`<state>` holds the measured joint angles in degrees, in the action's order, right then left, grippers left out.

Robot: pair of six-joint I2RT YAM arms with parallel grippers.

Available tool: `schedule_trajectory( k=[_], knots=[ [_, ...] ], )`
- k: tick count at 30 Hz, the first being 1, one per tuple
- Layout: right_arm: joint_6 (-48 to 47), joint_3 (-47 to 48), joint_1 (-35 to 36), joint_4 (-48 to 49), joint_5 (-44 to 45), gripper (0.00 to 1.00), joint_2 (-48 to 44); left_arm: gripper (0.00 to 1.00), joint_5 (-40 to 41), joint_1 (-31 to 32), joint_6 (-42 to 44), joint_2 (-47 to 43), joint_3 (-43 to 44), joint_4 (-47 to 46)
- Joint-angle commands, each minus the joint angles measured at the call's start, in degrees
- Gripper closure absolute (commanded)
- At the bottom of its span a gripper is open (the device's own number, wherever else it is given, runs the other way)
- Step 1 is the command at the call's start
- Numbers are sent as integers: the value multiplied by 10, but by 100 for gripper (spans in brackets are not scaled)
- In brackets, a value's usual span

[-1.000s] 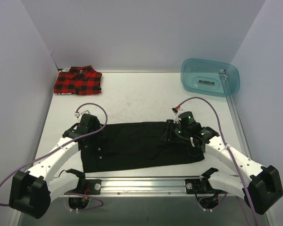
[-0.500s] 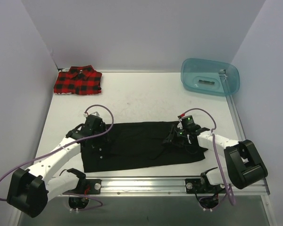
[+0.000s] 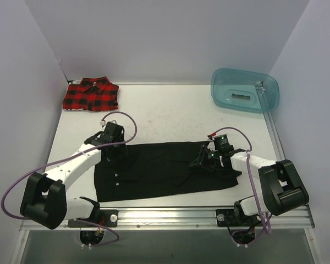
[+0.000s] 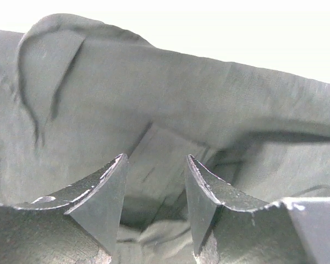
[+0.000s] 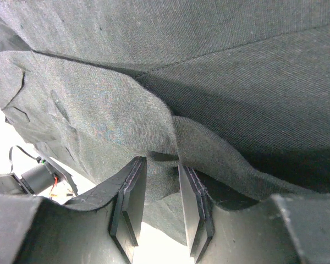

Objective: Fold and stack the long sleeve shirts
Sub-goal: Fold the shirt

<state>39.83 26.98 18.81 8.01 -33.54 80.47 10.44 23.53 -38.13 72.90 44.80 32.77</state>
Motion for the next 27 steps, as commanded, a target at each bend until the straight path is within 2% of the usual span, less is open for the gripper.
schedule_trajectory(
  k=[1, 6, 9, 12, 18, 21, 22, 25, 27],
  knots=[
    [-39, -29, 0, -54, 73, 68, 21, 46, 4, -2, 26, 57, 43, -15],
    [-44, -30, 1, -54, 73, 67, 15, 48, -9, -1, 27, 116, 61, -16],
    [-46, -30, 0, -54, 73, 67, 17, 48, 4, 1, 25, 123, 57, -13],
    [-46, -30, 1, -52, 71, 67, 17, 43, 3, 3, 26, 125, 54, -14],
    [-47, -30, 1, -50, 70, 67, 19, 44, -9, 13, 30, 147, 60, -15],
    [-48, -32, 1, -51, 71, 67, 14, 49, -18, 15, 27, 152, 61, -14],
    [-48, -32, 0, -51, 71, 67, 13, 61, -21, 16, 27, 151, 61, -13],
    [-48, -33, 1, -52, 73, 67, 8, 81, -17, 23, 27, 137, 65, -8],
    [-48, -33, 1, -52, 73, 67, 7, 89, -11, 25, 29, 122, 66, -5]
  ],
)
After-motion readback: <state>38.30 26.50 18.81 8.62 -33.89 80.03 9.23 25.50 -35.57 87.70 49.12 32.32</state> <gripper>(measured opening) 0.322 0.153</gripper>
